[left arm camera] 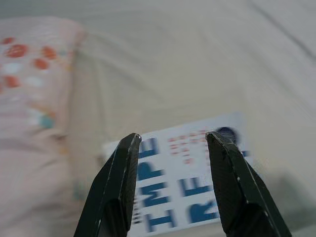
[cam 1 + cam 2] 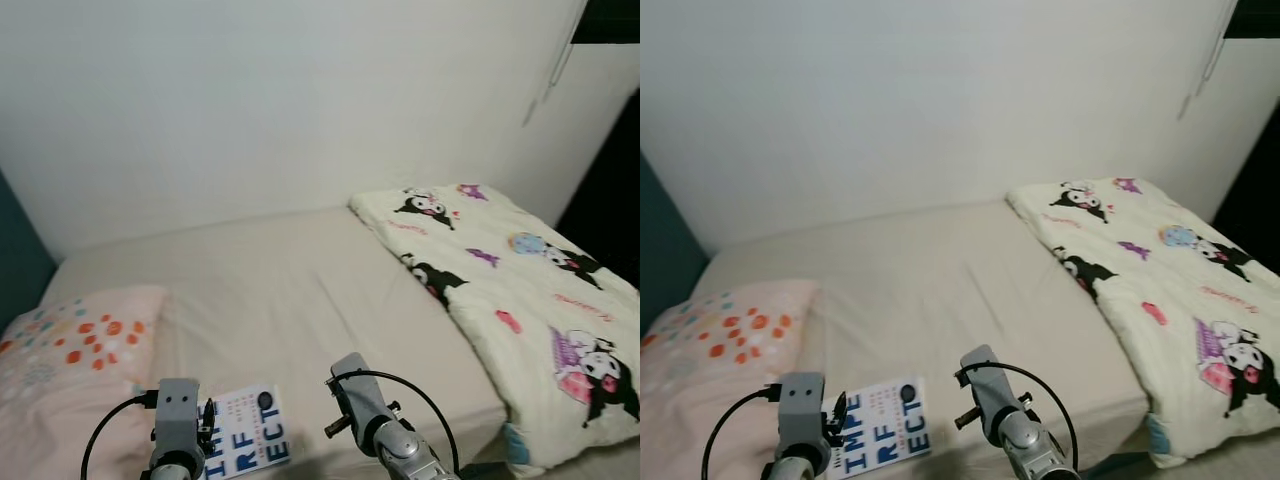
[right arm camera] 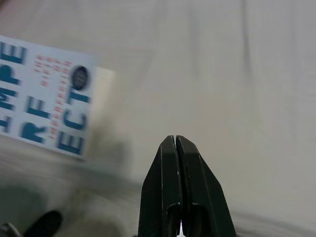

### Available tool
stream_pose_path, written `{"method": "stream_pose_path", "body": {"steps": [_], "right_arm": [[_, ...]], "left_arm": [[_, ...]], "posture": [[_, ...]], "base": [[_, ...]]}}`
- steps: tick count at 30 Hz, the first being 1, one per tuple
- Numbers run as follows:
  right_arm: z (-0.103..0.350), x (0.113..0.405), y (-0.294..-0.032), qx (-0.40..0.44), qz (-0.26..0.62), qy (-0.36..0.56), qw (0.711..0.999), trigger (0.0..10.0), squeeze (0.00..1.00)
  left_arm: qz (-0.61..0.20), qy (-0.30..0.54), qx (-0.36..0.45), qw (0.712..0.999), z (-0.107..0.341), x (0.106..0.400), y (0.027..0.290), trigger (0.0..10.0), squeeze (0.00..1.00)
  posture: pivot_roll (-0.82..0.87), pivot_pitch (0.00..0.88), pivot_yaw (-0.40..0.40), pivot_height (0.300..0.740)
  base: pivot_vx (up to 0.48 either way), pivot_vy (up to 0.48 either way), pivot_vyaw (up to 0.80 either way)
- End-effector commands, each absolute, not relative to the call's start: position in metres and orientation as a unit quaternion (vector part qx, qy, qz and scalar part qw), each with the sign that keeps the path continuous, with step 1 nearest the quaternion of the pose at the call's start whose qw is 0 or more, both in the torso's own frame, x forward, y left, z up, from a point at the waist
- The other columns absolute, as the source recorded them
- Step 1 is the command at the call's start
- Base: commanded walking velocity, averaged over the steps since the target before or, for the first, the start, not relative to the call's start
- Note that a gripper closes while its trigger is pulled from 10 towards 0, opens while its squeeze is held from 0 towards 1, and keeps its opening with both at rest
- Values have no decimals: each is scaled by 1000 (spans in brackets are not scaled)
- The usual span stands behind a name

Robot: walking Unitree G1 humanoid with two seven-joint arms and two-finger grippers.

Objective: Clean up the room

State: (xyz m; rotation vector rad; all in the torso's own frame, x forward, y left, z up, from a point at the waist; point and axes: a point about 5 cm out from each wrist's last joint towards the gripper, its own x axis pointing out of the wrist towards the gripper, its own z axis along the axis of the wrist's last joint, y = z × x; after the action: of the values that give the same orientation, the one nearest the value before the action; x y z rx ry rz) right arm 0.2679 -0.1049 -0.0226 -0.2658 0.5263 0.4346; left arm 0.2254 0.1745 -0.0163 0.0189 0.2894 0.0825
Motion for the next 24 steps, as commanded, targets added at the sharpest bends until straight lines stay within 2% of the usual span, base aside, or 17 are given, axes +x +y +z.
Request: {"method": "stream_pose_path", "body": {"steps": [1, 3, 7, 12, 24], "right_arm": [[-26, 265, -105, -131, 216, 266, 930, 10000, 0], [-25, 265, -104, -131, 216, 266, 930, 10000, 0], [-25, 266, -104, -131, 216, 266, 930, 10000, 0], [-26, 265, -104, -129, 218, 266, 930, 10000, 0], [-25, 265, -103, -127, 218, 265, 930, 10000, 0]], "left_arm": [[45, 141, 4, 989, -16, 225, 174, 10000, 0], [48, 150, -1, 988, -17, 225, 174, 10000, 0], [48, 154, -1, 987, -17, 225, 174, 10000, 0], [60, 174, -19, 983, -21, 225, 179, 10000, 0], [67, 158, -2, 985, -18, 226, 180, 10000, 0]], "posture": [[20, 0, -58, 732], [21, 0, -58, 732], [21, 0, -58, 732], [21, 0, -55, 732], [23, 0, -54, 732]], "base": [[0, -480, 0], [0, -427, 0], [0, 0, 0], [0, 480, 0], [0, 0, 0]]}}
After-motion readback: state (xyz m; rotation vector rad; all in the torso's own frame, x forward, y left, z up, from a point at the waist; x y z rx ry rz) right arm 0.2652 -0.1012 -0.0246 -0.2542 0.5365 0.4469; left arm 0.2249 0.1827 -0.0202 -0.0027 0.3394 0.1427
